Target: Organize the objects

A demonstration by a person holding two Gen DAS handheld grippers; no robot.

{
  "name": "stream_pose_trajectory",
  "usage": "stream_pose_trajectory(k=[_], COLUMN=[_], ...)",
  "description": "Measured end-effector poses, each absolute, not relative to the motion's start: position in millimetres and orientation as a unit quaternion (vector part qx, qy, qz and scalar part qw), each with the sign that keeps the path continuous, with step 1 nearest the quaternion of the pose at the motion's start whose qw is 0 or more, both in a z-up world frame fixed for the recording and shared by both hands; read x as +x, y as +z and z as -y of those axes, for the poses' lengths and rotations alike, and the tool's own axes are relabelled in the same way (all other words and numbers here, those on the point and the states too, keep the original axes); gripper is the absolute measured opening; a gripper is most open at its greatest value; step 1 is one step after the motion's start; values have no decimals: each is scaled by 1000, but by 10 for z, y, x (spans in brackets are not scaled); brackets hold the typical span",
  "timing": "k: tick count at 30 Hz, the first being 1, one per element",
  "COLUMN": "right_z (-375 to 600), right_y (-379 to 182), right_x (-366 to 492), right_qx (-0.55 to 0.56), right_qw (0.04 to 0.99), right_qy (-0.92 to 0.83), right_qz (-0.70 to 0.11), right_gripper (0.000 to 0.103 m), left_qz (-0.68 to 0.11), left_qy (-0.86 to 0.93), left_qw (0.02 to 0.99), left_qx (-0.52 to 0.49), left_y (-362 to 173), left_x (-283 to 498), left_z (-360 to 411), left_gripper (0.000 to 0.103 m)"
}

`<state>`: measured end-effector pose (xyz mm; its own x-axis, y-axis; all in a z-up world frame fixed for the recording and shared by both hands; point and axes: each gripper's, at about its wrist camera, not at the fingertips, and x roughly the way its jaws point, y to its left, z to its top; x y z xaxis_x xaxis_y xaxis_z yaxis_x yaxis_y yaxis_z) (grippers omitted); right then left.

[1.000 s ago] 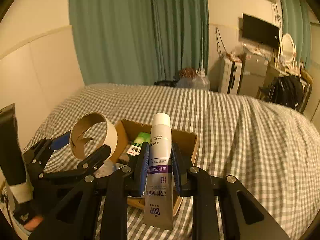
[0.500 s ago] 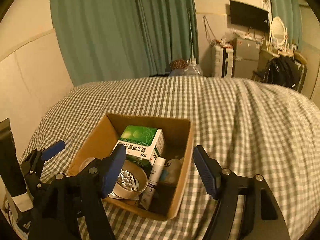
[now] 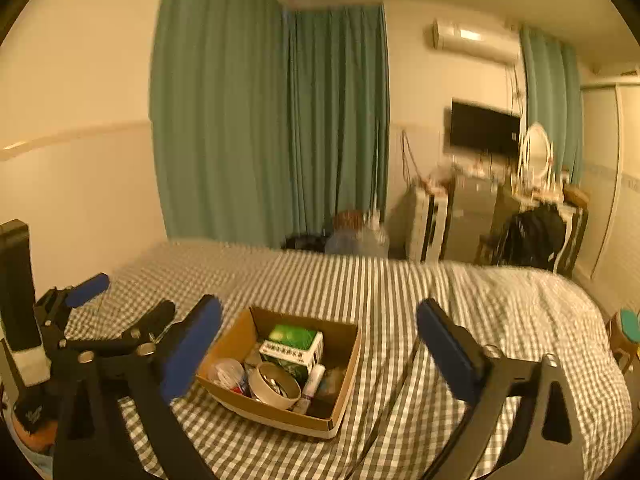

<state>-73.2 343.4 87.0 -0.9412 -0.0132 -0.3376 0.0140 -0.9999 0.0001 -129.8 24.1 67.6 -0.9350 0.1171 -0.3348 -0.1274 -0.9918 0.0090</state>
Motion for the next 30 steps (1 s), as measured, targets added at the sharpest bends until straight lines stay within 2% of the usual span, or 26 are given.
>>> stream_pose_trajectory(k=[7,18,30], right_z=[-3384,-3438,-3475], right_y=[666,-375,-278], right_x=[-238,-503,-406], right_qx=[140,206,152], right_qw=[-20,-35,-48], right_qy=[-990,-978,-987], right_qz=[-19,-16,-9], right_gripper=[103,103,103], left_qz=[-13,6,2], left_qy=[992,989,990], left_qw=[61,22,12], left_qx=[-110,-149,-141], left_y=[734,-14,-88], left_x=[-710,-531,-501], left_z=[-69,65,104], left_gripper=[103,103,103])
